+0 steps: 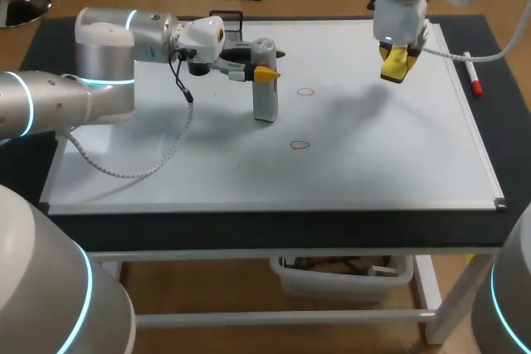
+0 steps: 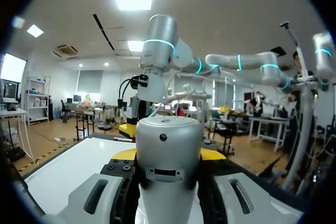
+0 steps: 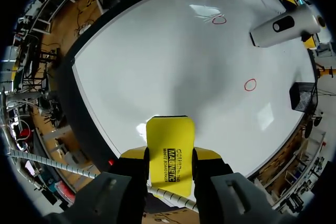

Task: Pick up the inspection probe, press it on each red-marked spot on the whiteboard one by one, put down the probe, pick up the eraser, and wipe off all the red marks.

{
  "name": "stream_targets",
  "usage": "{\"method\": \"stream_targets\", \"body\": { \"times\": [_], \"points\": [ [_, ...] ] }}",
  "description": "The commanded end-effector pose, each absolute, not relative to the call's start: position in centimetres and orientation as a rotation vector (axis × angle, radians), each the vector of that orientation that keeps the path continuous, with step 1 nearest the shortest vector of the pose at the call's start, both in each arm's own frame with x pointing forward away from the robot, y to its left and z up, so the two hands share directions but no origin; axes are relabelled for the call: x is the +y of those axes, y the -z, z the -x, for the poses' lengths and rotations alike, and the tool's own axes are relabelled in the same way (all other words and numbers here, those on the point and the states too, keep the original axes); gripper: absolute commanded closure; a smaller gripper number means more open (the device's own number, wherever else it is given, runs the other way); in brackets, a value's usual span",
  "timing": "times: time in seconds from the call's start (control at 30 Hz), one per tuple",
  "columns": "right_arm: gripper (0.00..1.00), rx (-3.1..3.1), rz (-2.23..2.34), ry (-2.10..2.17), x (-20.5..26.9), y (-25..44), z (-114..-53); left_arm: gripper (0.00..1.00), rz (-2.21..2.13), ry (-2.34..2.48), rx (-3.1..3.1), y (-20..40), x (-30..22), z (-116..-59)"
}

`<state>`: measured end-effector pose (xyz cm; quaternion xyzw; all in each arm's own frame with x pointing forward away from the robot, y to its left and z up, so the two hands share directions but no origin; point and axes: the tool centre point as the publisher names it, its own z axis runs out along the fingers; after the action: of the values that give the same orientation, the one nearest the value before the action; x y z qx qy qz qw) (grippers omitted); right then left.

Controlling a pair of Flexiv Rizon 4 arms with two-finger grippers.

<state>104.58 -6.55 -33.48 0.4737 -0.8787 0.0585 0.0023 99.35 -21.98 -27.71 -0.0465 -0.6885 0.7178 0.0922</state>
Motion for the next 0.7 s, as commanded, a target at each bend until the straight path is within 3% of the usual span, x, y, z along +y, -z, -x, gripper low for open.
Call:
{"method": "stream_targets", "body": {
  "times": [0.03,0.43,0.7],
  "points": [
    [1.0,-2.753,-1.489,-0.184,-6.7,33.4,-104.6,1.0,0.14,-2.133,-2.043,27.8,-22.0,-99.5],
    [1.0,-2.753,-1.489,-0.184,-6.7,33.4,-104.6,1.0,0.133,-2.15,-2.094,26.1,-21.0,-99.7],
    [1.0,-2.753,-1.489,-0.184,-6.7,33.4,-104.6,1.0,0.122,-2.221,-2.166,23.1,-17.3,-102.3]
  ]
}}
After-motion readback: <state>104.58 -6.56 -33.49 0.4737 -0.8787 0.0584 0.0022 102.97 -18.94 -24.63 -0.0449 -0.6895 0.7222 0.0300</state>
